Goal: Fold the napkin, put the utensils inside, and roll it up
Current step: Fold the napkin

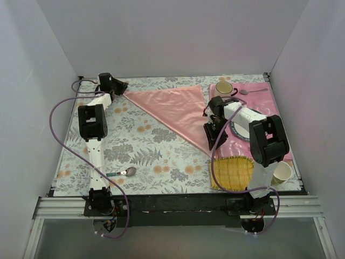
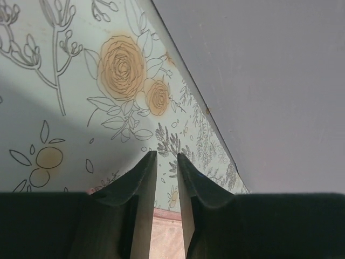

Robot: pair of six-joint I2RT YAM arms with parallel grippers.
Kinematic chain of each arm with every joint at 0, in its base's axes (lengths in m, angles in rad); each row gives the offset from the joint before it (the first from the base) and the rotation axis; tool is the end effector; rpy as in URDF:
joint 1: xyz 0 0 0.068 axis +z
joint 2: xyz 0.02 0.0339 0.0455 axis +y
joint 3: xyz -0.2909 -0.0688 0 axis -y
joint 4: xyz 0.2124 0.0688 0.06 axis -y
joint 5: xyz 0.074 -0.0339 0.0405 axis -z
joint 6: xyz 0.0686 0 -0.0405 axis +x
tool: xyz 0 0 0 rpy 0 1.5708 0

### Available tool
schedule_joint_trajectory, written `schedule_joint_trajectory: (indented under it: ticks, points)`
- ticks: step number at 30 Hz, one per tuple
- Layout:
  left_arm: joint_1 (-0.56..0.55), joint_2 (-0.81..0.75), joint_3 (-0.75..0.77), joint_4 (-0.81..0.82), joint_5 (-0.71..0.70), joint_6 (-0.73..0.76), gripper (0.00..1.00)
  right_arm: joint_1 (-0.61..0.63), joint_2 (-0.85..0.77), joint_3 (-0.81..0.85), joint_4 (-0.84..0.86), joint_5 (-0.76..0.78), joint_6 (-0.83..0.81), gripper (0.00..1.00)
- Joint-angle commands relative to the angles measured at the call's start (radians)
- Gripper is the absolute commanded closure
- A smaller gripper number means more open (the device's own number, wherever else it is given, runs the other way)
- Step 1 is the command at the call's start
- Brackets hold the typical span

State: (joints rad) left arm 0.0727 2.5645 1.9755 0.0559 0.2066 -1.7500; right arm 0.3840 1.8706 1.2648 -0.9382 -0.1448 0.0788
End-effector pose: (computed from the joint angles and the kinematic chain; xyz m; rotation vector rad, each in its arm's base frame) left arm 0.5947 0.0292 0.1324 -1.7614 1.5405 -1.1540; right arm 0.2916 0.1285 0.1780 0.4782 -3.0892 -0.2303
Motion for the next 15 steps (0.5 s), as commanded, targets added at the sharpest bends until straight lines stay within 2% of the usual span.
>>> schedule_joint_trajectory:
  ticks: [1, 4, 5, 6, 8, 11, 15]
  points:
    - [0.010, -0.108, 0.051, -0.050, 0.036, 0.087, 0.74, 0.003, -0.042, 0.114, -0.016, -0.090, 0.010, 0.58]
    - [0.013, -0.164, 0.023, -0.050, -0.005, 0.122, 0.58, 0.003, -0.027, 0.117, 0.010, -0.134, 0.032, 0.58]
    - [0.015, -0.197, 0.016, -0.082, -0.030, 0.151, 0.53, 0.003, -0.024, 0.123, 0.015, -0.140, 0.035, 0.58]
    - [0.015, -0.211, 0.005, -0.097, -0.054, 0.165, 0.43, 0.003, -0.024, 0.127, 0.015, -0.141, 0.036, 0.57]
    - [0.013, -0.234, 0.008, -0.183, -0.149, 0.184, 0.35, 0.003, -0.021, 0.140, 0.010, -0.136, 0.033, 0.57]
    - [0.013, -0.240, 0.008, -0.307, -0.246, 0.170, 0.33, 0.001, -0.021, 0.169, -0.001, -0.130, 0.027, 0.57]
    - [0.004, -0.259, -0.059, -0.329, -0.234, 0.147, 0.36, 0.000, -0.022, 0.182, 0.002, -0.128, 0.022, 0.56]
